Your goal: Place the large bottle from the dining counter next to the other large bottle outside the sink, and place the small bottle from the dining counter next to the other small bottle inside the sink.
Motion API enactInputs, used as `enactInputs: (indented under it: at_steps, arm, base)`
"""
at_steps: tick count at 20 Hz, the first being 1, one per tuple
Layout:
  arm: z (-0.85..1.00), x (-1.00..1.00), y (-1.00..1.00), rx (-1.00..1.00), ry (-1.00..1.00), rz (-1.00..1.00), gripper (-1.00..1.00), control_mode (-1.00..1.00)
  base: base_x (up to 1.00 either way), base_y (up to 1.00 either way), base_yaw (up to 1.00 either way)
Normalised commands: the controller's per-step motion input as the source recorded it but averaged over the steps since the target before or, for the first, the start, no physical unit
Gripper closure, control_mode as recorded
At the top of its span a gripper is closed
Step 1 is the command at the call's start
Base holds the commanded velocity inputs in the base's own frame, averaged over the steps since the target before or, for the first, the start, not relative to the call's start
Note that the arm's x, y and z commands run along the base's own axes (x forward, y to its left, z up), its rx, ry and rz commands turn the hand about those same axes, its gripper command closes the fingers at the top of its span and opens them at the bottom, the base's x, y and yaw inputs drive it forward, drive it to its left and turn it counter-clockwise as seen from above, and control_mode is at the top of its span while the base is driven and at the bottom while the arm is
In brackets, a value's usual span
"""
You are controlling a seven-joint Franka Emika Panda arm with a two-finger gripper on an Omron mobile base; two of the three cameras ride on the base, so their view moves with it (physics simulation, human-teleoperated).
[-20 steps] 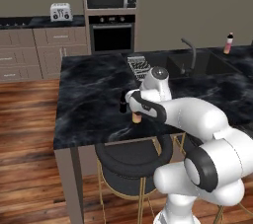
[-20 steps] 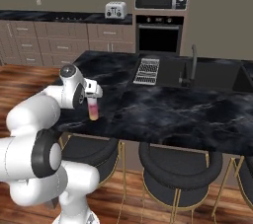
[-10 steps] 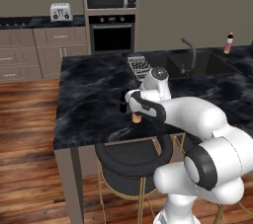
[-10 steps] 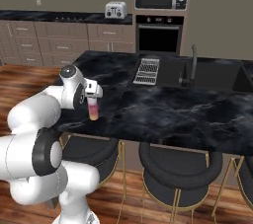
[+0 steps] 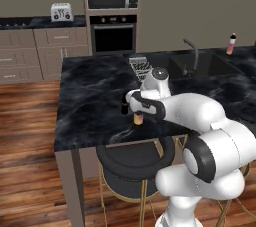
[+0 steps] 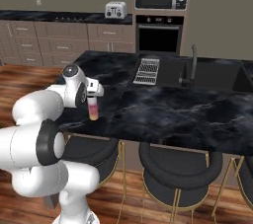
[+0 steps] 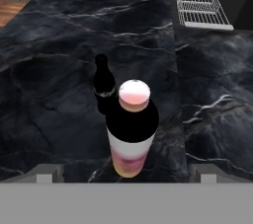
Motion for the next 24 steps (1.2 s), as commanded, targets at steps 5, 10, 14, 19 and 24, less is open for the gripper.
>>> enactInputs:
  at_steps: [5,10,14,19,24]
  arm:
    - [-0.06,0.16,0.0,0.0,0.0,0.0,-1.0,-1.0]
    - [-0.08,0.17,0.0,0.0,0.0,0.0,-1.0,-1.0]
    - [-0.1,0.15,0.0,0.0,0.0,0.0,-1.0,-1.0]
    - [-0.09,0.16,0.0,0.0,0.0,0.0,-1.0,-1.0]
    - [-0.08,0.18,0.0,0.0,0.0,0.0,-1.0,-1.0]
  base:
    - [0.0,0.0,0.0]
    - [0.0,0.0,0.0]
    - [0.0,0.0,0.0]
    - [0.0,0.0,0.0]
    - [0.0,0.0,0.0]
